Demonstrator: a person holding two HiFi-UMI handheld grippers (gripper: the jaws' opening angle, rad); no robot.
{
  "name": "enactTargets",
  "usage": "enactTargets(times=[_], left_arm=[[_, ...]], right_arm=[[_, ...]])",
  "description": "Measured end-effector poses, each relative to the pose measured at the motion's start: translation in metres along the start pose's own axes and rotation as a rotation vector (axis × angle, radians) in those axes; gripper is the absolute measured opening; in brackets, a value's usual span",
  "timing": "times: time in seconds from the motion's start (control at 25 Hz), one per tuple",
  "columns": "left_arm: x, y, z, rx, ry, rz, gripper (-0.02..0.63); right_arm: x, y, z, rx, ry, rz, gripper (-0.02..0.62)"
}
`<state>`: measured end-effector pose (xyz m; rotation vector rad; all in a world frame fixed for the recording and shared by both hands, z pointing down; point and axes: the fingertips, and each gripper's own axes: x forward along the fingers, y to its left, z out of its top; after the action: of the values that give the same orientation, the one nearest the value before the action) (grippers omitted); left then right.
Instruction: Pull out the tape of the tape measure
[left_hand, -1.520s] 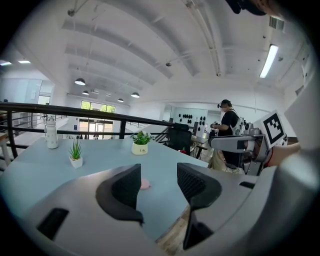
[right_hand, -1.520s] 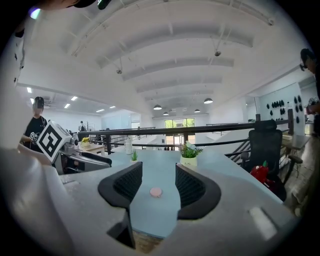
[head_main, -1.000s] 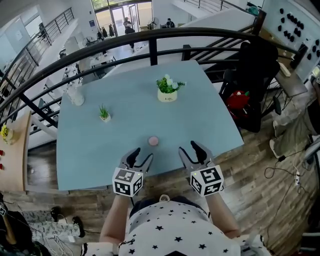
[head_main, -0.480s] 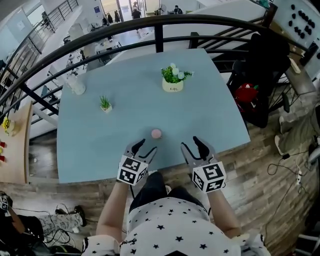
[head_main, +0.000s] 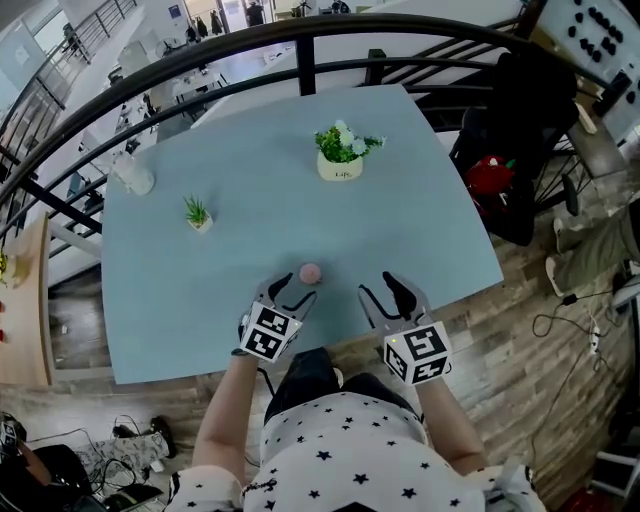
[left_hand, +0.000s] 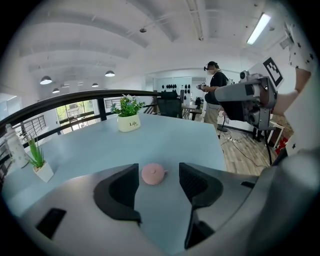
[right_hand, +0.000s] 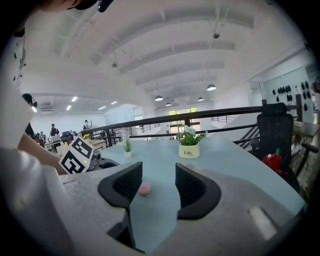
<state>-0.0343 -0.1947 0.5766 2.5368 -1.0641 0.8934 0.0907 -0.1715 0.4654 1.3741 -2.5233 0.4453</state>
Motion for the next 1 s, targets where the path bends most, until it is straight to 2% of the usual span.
enactTargets(times=[0.36, 0.6, 1.0], left_arm=[[0.033, 0.008, -0.010, 0.065, 0.071, -0.077, 0.245], [0.046, 0.011, -0.014, 0.074, 0.084, -0.120, 0.253], [0.061, 0.007, -0.016, 0.136, 0.115, -0.176, 0.253]], right_arm=[[0.029, -0.014, -0.007, 0.029, 0.033, -0.020, 0.192], [0.044, -0.018, -0.010, 0.038, 0.054, -0.026, 0.192], [0.053, -0.029, -0.012, 0.062, 0.065, -0.047, 0.192]])
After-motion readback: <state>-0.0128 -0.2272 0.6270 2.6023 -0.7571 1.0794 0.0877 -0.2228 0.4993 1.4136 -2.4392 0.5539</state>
